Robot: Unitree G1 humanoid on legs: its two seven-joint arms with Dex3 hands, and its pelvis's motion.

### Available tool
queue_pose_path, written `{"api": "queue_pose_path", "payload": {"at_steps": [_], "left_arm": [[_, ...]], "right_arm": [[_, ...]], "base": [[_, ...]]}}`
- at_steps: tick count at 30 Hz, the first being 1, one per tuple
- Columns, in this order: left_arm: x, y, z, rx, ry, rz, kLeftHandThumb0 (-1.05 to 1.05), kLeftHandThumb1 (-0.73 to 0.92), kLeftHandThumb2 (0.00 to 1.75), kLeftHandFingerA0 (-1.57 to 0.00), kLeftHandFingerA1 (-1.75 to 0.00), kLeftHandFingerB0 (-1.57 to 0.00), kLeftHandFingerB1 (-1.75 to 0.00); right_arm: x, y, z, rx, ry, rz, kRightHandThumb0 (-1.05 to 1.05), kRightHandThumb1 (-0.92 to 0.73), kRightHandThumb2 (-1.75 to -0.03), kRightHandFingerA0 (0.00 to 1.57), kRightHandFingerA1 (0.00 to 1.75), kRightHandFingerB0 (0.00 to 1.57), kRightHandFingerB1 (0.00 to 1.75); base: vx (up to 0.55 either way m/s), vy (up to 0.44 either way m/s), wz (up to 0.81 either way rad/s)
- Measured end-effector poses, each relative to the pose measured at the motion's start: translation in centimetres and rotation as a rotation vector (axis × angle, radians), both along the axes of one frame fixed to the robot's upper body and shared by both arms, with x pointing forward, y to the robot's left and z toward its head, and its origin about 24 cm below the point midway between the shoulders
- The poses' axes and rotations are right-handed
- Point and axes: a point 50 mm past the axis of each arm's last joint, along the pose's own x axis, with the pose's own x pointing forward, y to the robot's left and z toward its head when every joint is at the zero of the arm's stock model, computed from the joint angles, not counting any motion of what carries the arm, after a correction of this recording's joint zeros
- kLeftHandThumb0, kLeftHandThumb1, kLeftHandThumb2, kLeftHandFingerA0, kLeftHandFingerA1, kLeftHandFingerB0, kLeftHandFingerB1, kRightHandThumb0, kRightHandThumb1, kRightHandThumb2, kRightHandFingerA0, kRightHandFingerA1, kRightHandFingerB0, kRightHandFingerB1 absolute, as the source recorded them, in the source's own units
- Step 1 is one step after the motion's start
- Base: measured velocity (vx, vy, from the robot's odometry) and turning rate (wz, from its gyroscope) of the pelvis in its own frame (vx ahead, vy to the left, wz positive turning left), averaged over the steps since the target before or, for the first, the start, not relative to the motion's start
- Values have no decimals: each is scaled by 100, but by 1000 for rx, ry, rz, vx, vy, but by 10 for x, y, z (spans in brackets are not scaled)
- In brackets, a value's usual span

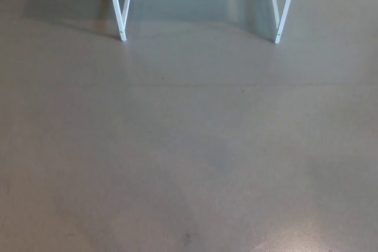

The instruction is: The robot walk towards a table in front and uses its left hand to pick up the pot from the base and pour water to the cup on the right hand side

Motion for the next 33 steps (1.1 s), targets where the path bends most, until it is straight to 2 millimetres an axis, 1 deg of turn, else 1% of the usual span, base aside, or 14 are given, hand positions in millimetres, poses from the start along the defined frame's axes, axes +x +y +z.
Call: {"api": "queue_pose_path", "payload": {"at_steps": [2,5,6,12,13,14,19,22,23,24,26,27,30,33], "left_arm": [[-4,2,1,-20,-30,16,1,51,54,-40,-39,-36,-33],[-7,4,2,-36,-50,18,0,51,56,-40,-40,-35,-33],[-8,4,2,-38,-55,16,1,50,55,-41,-40,-37,-33],[-6,7,6,-37,-90,2,2,50,56,-42,-40,-36,-33],[-5,8,7,-33,-98,-2,2,33,85,-27,-56,-24,-53],[-3,8,7,-35,-109,-4,2,32,84,-27,-56,-24,-52],[-15,6,4,-55,-88,10,1,32,84,-28,-56,-24,-52],[-18,6,3,-61,-85,15,3,32,84,-27,-56,-24,-52],[-17,4,2,-70,-87,20,5,49,54,-42,-40,-36,-33],[-17,4,2,-72,-90,18,5,49,54,-42,-40,-36,-33],[-14,11,7,-49,-102,17,5,49,54,-42,-40,-36,-33],[-12,13,9,-41,-112,16,3,49,55,-44,-40,-38,-33],[-11,12,9,-32,-114,5,6,51,56,-41,-40,-38,-33],[-12,12,9,-18,-109,-5,4,52,57,-37,-39,-35,-33]], "right_arm": [[-2,-1,3,25,-29,-19,-5,-38,-84,34,57,20,51],[-10,-2,-3,70,-19,-50,-7,-36,-83,36,58,21,51],[-11,-1,-4,79,-17,-54,-6,-38,-84,34,57,20,51],[-13,0,-5,113,-34,-57,-5,-38,-84,33,57,19,51],[-13,-1,-5,116,-38,-57,-2,-40,-85,25,54,19,51],[-13,-2,-4,117,-42,-57,-2,-41,-86,25,54,19,51],[-17,-2,-6,125,-41,-59,-1,-42,-87,26,54,19,51],[-20,-3,-7,130,-36,-61,2,-42,-88,22,54,19,51],[-21,-3,-8,132,-36,-62,3,-43,-88,23,54,19,51],[-21,-1,-9,139,-37,-59,3,-43,-88,23,54,19,51],[-22,2,-10,149,-35,-50,3,-43,-88,23,54,19,51],[-23,3,-10,151,-33,-48,-1,-40,-86,23,54,20,52],[-22,3,-11,145,-33,-38,-2,-40,-86,23,54,21,52],[-22,5,-12,143,-28,-27,-1,-40,-86,26,55,23,53]], "base": [[0,0,0],[0,0,0],[0,0,0],[10,-11,9],[-10,-17,34],[0,0,0],[6,56,-3],[108,250,-22],[334,306,2],[337,260,-42],[256,219,2],[187,174,2],[187,92,2],[190,0,8]]}}
